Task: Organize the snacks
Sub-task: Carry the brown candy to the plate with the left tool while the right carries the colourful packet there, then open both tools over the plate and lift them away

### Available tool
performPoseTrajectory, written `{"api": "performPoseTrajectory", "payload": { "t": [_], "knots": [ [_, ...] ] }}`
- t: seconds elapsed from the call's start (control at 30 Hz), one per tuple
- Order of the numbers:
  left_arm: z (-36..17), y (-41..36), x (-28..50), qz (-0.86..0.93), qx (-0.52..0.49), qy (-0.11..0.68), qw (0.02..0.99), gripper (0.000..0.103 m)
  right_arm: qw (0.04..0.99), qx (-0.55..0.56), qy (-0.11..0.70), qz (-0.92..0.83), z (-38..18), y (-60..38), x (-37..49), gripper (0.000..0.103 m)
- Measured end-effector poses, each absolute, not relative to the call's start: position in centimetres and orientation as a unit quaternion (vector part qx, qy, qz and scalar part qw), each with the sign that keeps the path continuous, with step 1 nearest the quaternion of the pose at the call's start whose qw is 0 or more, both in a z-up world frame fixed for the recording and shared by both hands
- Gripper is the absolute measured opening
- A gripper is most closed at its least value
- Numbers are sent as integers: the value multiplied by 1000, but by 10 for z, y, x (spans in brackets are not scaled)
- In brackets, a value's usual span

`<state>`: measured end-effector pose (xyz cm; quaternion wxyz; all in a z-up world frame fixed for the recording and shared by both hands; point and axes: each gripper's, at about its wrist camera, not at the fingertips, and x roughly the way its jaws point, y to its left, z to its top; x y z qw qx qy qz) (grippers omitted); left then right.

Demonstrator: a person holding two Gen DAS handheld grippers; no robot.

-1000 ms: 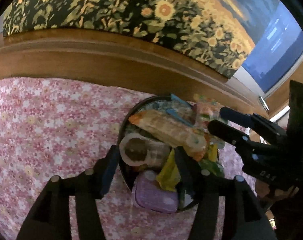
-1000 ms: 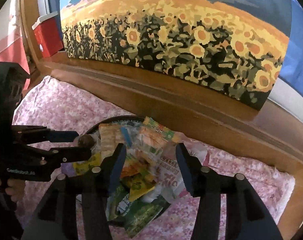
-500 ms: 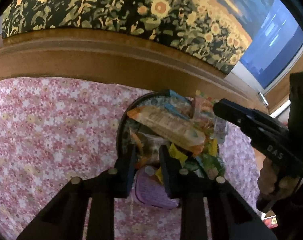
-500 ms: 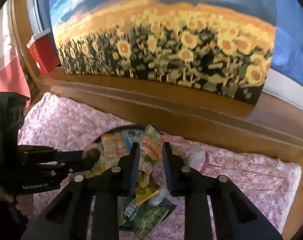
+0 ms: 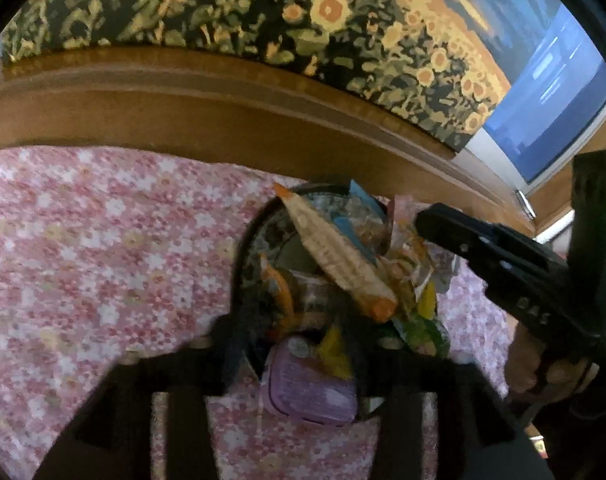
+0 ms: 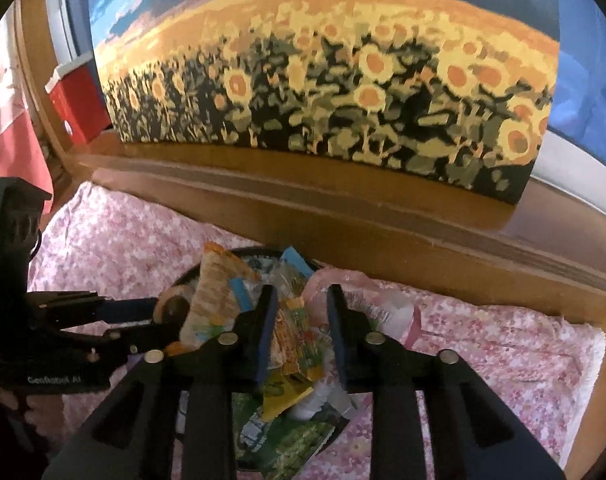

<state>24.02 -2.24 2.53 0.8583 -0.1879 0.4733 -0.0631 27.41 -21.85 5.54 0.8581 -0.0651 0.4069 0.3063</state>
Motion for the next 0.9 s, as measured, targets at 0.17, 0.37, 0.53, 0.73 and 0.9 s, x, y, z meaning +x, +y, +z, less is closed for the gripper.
{"api": "performPoseTrajectory", "payload": {
  "t": [0.17,0.37,0.53,0.73,0.9],
  "knots": [
    [37,-23,233,-49,-175,463,868,58,865,-63,393,304,71,-225,265,32],
    [57,-23,215,-41,-159,445,881,60,878,-56,369,301,96,-226,249,44],
    [83,-27,200,-40,-133,427,893,62,882,-54,353,308,112,-228,229,44],
    [107,-37,180,-42,-106,403,908,65,888,-51,333,314,128,-232,199,44],
    [115,-48,158,-42,-84,391,916,65,889,-47,323,320,133,-238,171,44]
  ]
}}
